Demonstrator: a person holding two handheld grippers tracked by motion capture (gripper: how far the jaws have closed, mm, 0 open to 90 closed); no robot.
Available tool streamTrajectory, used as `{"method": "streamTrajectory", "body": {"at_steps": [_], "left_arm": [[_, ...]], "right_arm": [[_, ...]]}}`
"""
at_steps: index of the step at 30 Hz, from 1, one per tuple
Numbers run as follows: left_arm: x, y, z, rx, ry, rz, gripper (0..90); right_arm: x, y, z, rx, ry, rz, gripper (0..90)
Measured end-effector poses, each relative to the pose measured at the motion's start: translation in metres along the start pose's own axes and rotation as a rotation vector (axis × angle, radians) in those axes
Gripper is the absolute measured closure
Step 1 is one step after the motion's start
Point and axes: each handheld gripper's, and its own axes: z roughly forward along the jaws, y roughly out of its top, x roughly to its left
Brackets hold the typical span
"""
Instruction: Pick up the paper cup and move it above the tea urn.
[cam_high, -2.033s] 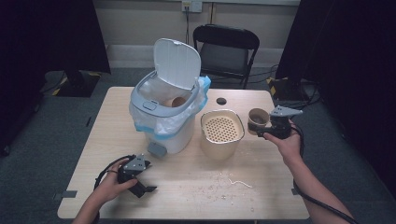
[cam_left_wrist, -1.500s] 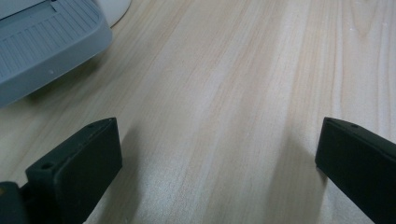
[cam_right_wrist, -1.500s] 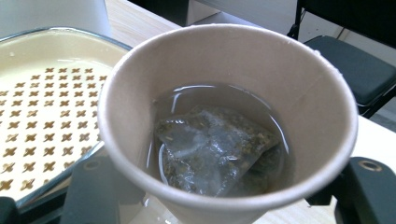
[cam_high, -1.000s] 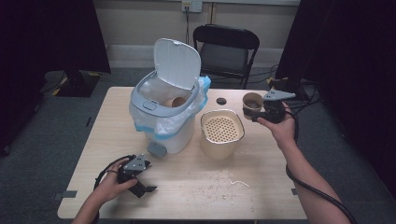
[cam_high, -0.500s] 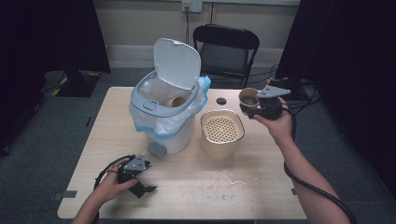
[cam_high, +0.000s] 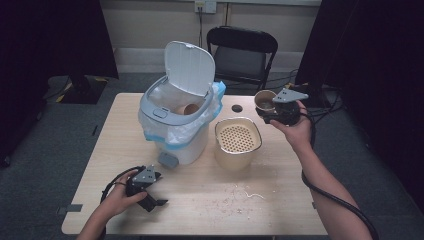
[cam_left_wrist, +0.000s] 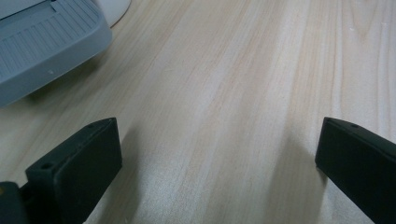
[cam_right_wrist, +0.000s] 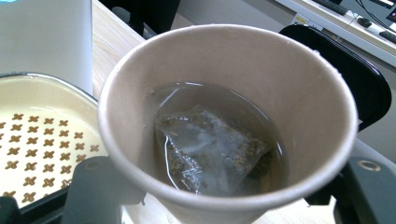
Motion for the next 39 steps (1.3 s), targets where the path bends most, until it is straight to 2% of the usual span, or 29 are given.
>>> {"method": "streamTrajectory", "body": {"at_steps": [9, 14, 18, 19, 21, 25, 28, 30, 33, 34, 36, 37, 39], "left_arm": [[0.0, 0.0, 0.0, 0.0, -0.001, 0.001, 0.0], [0.0, 0.0, 0.0, 0.0, -0.001, 0.001, 0.0], [0.0, 0.0, 0.0, 0.0, -0.002, 0.002, 0.0], [0.0, 0.0, 0.0, 0.0, -0.002, 0.001, 0.0], [0.0, 0.0, 0.0, 0.0, -0.002, 0.002, 0.0], [0.0, 0.0, 0.0, 0.0, -0.002, 0.002, 0.0], [0.0, 0.0, 0.0, 0.0, -0.002, 0.002, 0.0], [0.0, 0.0, 0.0, 0.001, -0.001, 0.002, 0.0], [0.0, 0.0, 0.0, 0.001, -0.002, 0.001, 0.0], [0.0, 0.0, 0.0, 0.001, -0.002, 0.001, 0.0], [0.0, 0.0, 0.0, 0.003, -0.004, 0.002, 0.0], [0.0, 0.0, 0.0, 0.001, -0.003, 0.001, 0.0], [0.0, 0.0, 0.0, 0.001, -0.003, 0.001, 0.0]], "right_arm": [[0.0, 0.0, 0.011, -0.026, 0.024, -0.026, 33.4], [0.001, 0.0, 0.014, -0.026, 0.018, -0.056, 33.5], [0.002, 0.001, 0.013, -0.034, 0.004, -0.102, 33.5], [0.003, 0.002, 0.013, -0.033, -0.016, -0.125, 33.6], [0.004, 0.004, 0.012, -0.031, -0.025, -0.159, 33.7], [0.009, 0.011, 0.009, -0.003, -0.063, -0.254, 33.8], [0.015, 0.016, 0.006, 0.011, -0.117, -0.363, 34.0], [0.021, 0.02, 0.004, 0.023, -0.17, -0.485, 34.1], [0.036, 0.024, 0.002, 0.063, -0.267, -0.71, 34.4], [0.043, 0.025, 0.002, 0.094, -0.327, -0.857, 34.5], [0.052, 0.025, 0.002, 0.094, -0.376, -0.99, 34.6], [0.059, 0.023, 0.002, 0.113, -0.434, -1.113, 34.7], [0.065, 0.022, 0.003, 0.132, -0.486, -1.231, 34.7]]}}
